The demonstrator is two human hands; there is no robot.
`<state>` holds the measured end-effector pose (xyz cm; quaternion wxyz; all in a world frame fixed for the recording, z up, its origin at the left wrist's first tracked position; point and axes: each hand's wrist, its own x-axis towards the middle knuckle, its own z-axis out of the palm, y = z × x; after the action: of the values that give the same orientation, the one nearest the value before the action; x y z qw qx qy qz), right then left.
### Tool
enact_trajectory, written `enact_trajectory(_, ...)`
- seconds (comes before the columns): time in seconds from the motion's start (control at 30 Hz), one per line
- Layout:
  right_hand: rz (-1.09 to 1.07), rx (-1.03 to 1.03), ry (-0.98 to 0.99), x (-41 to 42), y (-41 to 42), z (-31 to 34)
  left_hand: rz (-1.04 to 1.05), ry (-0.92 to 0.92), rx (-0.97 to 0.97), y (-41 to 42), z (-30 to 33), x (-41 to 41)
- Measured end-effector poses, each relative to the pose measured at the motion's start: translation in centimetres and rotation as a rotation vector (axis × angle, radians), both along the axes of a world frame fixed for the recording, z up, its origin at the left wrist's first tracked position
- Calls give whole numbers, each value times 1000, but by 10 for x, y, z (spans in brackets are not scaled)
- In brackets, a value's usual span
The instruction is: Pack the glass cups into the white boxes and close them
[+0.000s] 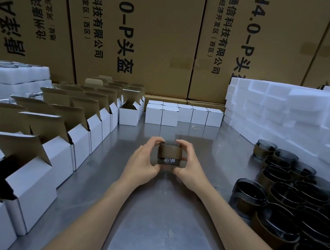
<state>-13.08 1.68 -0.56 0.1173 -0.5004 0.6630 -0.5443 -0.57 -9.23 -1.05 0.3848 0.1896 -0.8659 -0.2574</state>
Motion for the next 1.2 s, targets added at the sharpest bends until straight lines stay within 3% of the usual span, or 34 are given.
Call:
enact_trajectory(0.1,-83,-34,40,-1,-1,-3,-6,-6,34,-1,-1,-1)
enact_trajectory(0.27,-254,-46,328,4,0,-4,34,44,-244,2,1,-3)
enact_trajectory(0.33,-234,-77,374,5,0,-5,80,55,-204,3,2,-1)
enact_trajectory(0.53,-190,-48,274,1,-1,-4,25,34,14,4,4,1)
enact_trajectory(0.73,-261,-92,357,1,-1,-5,50,46,-254,4,4,0)
enact_trajectory(1.0,-214,-43,274,1,-2,-6,57,41,-100,4,4,0)
enact_trajectory(1.13,-263,-101,364,2,-1,-6,69,56,-323,4,4,-1)
enact_trajectory(1.2,-254,-111,373,3,-1,-5,92,56,-342,4,5,-1)
